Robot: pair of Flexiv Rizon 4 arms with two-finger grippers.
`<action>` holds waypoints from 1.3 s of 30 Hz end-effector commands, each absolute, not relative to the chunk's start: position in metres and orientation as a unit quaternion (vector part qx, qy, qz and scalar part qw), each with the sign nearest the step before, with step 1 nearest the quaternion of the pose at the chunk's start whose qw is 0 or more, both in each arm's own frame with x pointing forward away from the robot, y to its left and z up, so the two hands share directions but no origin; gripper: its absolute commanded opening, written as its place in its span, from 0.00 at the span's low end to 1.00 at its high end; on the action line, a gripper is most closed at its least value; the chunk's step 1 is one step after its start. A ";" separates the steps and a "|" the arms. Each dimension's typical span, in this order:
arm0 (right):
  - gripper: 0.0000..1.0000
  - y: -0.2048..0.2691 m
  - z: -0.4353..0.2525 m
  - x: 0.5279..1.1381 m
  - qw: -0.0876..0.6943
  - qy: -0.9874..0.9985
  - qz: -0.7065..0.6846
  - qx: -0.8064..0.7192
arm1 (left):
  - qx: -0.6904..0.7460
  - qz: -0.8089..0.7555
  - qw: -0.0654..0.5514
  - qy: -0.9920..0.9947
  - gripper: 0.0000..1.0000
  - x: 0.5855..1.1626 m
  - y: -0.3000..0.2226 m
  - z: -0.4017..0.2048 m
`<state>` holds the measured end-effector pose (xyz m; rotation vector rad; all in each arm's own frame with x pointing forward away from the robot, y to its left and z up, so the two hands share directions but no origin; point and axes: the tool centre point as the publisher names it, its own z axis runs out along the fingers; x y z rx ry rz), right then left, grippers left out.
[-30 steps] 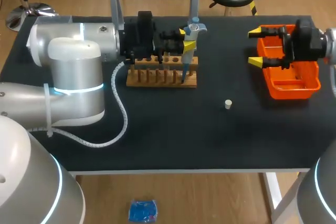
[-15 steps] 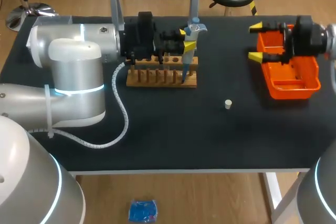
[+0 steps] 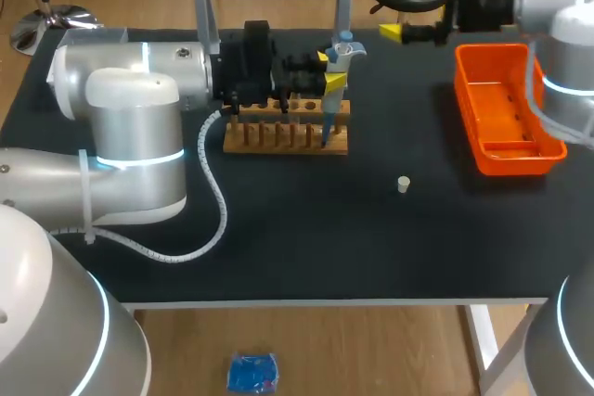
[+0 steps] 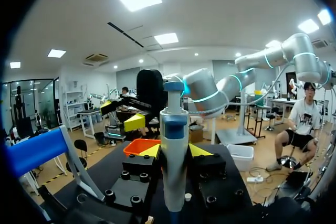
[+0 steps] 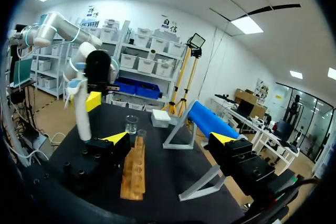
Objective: Invert the test tube, pick up the pipette, mount the tip to pipette, aspirate from beaker and dispense into the tube, eject the tip, return the pipette, and cap with the stopper.
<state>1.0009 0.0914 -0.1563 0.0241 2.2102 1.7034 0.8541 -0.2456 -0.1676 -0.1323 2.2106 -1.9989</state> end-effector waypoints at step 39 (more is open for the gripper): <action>1.00 0.165 -0.167 1.051 0.189 0.786 0.587 0.049 | -0.060 -0.662 0.082 0.743 0.00 0.865 -0.249 -0.169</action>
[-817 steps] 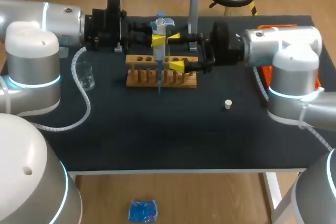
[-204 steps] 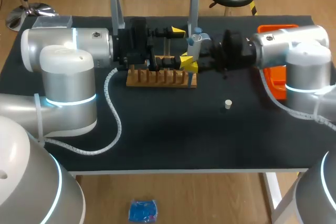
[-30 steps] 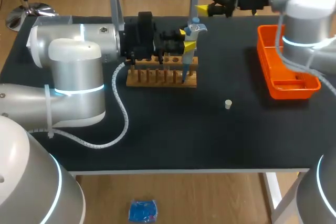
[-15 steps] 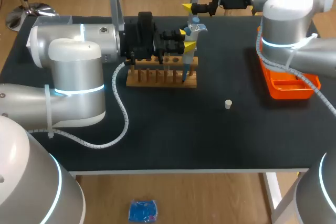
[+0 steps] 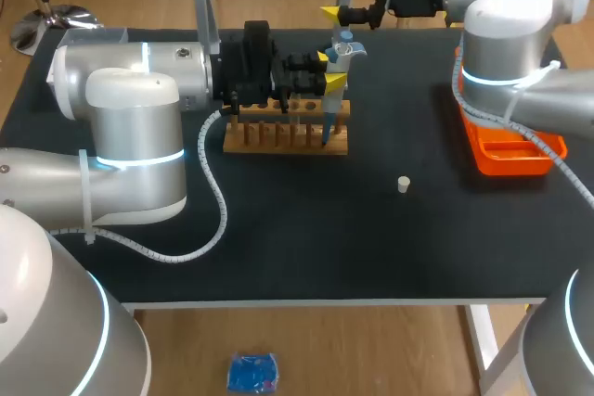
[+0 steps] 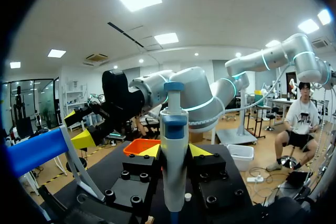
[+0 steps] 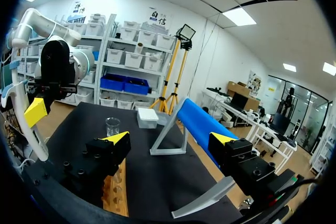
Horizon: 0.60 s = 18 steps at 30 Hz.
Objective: Invert the test tube, pick up the pipette, mount the tip to pipette, aspirate from beaker and dispense into the tube, eject the tip, return the pipette, and cap with the stopper.
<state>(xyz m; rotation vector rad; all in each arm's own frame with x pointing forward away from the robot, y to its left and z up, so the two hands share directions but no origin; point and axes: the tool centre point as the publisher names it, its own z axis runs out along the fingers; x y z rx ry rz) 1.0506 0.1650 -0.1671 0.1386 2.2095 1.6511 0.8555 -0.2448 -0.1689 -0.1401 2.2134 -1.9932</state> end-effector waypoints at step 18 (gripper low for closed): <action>1.00 0.165 -0.167 1.051 0.189 0.786 0.587 0.049 | -0.164 -0.613 0.147 0.759 0.00 0.942 -0.117 -0.150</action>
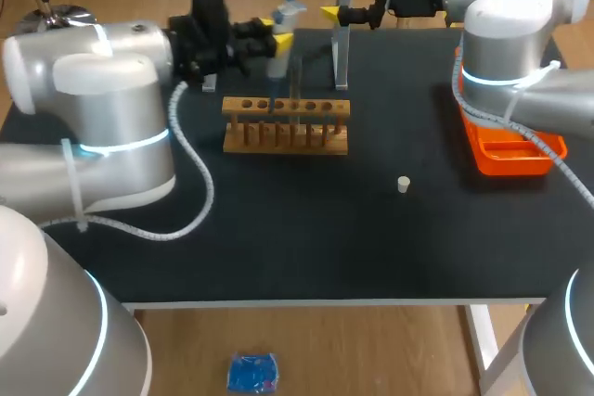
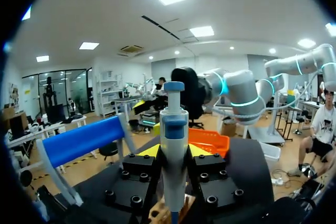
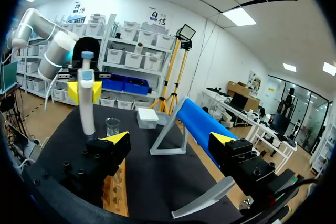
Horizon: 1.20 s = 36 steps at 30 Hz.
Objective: Invert the test tube, pick up the pipette, mount the tip to pipette, aspirate from beaker and dispense into the tube, eject the tip, return the pipette, and cap with the stopper.
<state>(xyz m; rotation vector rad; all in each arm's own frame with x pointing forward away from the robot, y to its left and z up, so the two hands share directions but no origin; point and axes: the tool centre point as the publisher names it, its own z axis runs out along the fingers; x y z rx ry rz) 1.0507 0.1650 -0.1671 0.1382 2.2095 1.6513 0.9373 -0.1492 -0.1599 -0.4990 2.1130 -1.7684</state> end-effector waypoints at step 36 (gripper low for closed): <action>1.00 0.165 -0.167 1.051 0.189 0.786 0.587 0.049 | -0.209 -0.580 0.169 0.769 0.00 1.002 -0.038 -0.134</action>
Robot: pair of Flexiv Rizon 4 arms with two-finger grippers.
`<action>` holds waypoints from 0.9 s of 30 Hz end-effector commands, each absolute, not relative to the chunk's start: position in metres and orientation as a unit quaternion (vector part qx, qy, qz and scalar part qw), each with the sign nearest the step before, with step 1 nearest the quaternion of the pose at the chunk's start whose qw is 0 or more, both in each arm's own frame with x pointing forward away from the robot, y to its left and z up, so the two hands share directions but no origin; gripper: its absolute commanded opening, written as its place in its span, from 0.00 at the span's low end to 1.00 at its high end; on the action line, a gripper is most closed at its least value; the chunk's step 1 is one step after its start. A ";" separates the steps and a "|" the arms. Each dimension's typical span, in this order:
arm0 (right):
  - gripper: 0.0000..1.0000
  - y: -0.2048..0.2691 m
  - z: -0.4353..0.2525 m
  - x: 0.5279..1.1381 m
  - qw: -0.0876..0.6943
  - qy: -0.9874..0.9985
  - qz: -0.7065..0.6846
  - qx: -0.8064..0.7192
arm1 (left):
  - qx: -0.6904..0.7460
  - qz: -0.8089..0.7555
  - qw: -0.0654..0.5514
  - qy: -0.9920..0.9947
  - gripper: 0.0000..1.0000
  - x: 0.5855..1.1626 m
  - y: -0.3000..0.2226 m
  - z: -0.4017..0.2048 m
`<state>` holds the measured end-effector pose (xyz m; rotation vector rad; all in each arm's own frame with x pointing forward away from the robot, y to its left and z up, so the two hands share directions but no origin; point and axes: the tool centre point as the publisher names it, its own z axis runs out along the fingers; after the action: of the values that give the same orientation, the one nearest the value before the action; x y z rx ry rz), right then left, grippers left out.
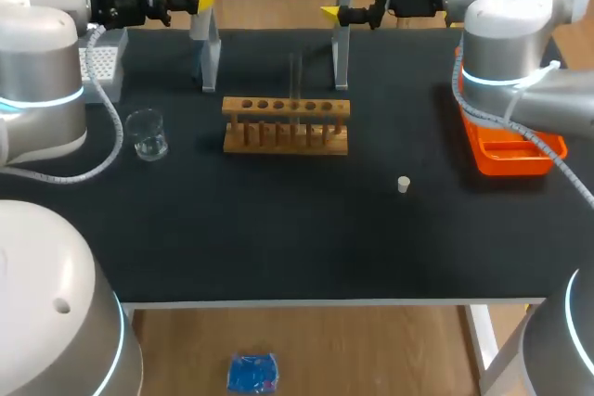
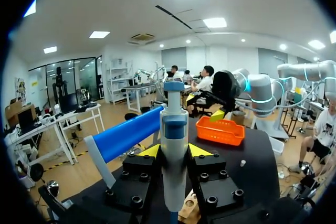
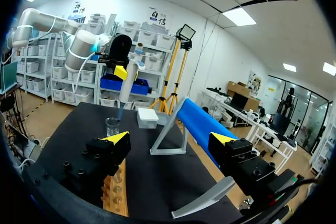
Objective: Invert the test tube, pick up the pipette, mount the tip to pipette, aspirate from beaker and dispense into the tube, eject the tip, return the pipette, and cap with the stopper.
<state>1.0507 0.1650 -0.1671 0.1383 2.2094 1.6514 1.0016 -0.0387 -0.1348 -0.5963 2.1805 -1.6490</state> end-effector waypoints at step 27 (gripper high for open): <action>1.00 0.165 -0.167 1.051 0.189 0.786 0.587 0.049 | -0.372 -0.502 0.254 0.738 0.00 1.102 -0.047 -0.158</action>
<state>1.0508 0.1649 -0.1672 0.1381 2.2094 1.6516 1.0948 -0.0378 -0.1565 -0.9792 2.0226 -1.4067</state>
